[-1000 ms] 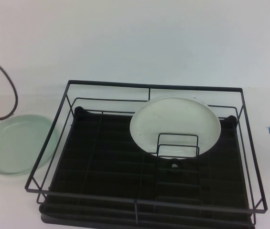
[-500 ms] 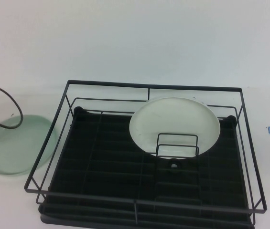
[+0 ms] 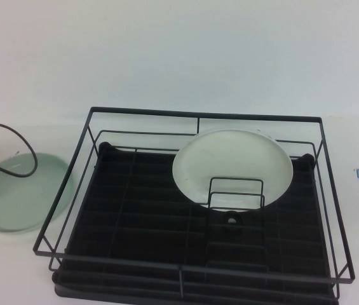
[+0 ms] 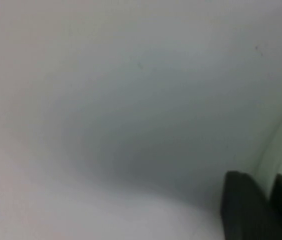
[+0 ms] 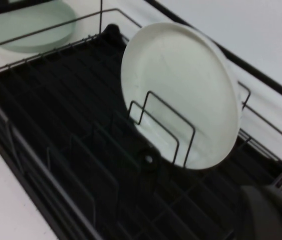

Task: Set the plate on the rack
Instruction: Pick up the plate from the table, then hand over the plate

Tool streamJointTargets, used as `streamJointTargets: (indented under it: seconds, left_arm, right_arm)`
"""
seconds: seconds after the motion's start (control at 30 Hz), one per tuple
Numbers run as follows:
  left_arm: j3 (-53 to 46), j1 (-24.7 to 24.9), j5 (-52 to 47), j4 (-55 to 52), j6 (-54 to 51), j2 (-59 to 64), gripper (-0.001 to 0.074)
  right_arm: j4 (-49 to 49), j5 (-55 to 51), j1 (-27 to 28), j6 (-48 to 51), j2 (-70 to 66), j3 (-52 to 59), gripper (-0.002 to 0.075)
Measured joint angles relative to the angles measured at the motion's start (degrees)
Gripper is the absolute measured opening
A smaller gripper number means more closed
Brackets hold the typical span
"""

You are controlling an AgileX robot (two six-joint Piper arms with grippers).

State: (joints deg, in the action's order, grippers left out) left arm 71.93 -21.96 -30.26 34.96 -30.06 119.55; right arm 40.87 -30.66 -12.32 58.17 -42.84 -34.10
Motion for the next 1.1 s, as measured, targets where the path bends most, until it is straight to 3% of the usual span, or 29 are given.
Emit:
streamJointTargets:
  seconds: [0.07, 0.1, 0.13, 0.33, 0.57, 0.67, 0.9, 1.1]
  left_arm:
    - [0.0, -0.29, 0.0, 1.28, 0.1, 0.02, 0.0005]
    - [1.2, -0.35, 2.57, 2.22, 0.09, -0.09, 0.0044]
    - [0.0, -0.66, 0.43, 2.79, -0.69, -0.96, 0.0001]
    - [-0.02, -0.85, 0.69, 7.85, -6.44, -5.83, 0.0009]
    - [0.1, -0.85, 4.0, 9.71, -7.91, -26.62, 0.0008]
    - [0.1, -0.69, 0.42, 10.14, -9.01, -36.67, 0.0008]
    - [-9.2, 10.49, -6.21, 18.89, -13.04, -56.27, 0.0008]
    - [-21.18, 24.56, -1.5, 23.23, -13.31, -64.57, 0.0001]
  right_arm:
    - [0.48, 1.0, 0.0, 0.1, 0.0, 0.0, -0.0002]
    - [0.76, 1.8, 0.0, 0.1, 0.0, 0.0, -0.0002]
    - [1.07, 2.46, 0.0, 0.1, 0.0, 0.0, -0.0002]
    - [4.24, 4.72, 0.0, 0.1, 0.0, 0.0, -0.0002]
    - [6.62, 4.71, 0.0, 0.1, 0.0, 0.0, -0.0002]
    - [10.29, 4.71, 0.0, 0.1, 0.0, 0.0, -0.0002]
    - [31.64, 1.11, 0.0, 6.97, 0.0, -0.36, 0.005]
    - [40.25, -8.37, 0.0, 9.62, -1.4, -3.72, 0.0155]
